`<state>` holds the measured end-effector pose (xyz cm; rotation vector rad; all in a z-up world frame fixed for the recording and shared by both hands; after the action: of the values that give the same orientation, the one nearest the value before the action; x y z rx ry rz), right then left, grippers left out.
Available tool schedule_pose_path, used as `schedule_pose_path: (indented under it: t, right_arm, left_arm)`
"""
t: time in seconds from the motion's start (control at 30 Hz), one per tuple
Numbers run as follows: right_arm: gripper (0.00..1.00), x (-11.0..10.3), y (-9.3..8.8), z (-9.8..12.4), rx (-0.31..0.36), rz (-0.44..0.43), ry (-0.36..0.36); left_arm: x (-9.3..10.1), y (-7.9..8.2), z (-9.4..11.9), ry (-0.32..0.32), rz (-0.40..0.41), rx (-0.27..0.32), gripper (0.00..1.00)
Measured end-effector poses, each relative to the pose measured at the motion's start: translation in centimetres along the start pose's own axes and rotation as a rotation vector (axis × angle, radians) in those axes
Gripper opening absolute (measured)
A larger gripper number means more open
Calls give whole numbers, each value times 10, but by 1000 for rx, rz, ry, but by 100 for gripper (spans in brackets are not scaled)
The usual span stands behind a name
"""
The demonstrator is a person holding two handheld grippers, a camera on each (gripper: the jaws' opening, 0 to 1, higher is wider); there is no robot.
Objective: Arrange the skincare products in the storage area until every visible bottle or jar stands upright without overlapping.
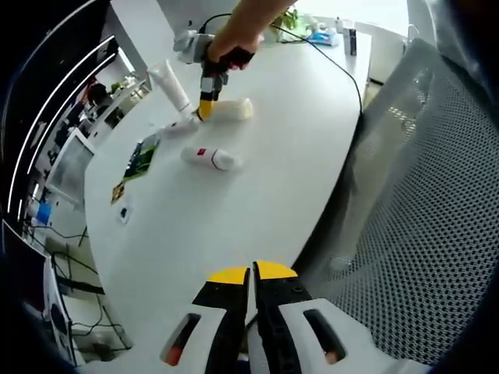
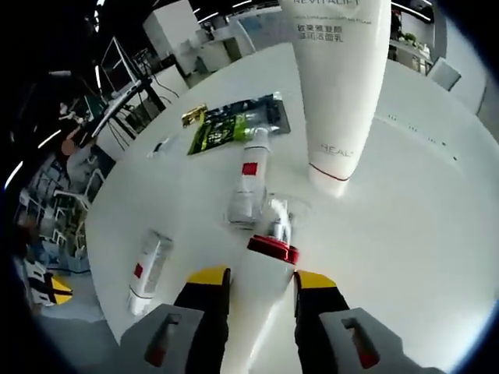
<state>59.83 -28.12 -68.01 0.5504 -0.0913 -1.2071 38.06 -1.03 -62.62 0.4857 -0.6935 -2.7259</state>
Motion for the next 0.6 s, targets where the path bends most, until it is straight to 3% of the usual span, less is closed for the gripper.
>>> schedule_pose_path:
  t: [0.6]
  right_arm:
    - [25, -14, 7, -12, -84, 152, -51]
  left_arm:
    - [0, -1, -1, -1, 1, -5, 1]
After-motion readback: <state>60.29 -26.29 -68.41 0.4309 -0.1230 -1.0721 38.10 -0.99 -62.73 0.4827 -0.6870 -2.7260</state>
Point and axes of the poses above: the point that each gripper's makers call its tool centre point, and the gripper's own axes: z roughly backward along the fingers, x roughly to its right, y roughly out of its top, the point moved 3 cm from there along z, roughly backward along the fingers
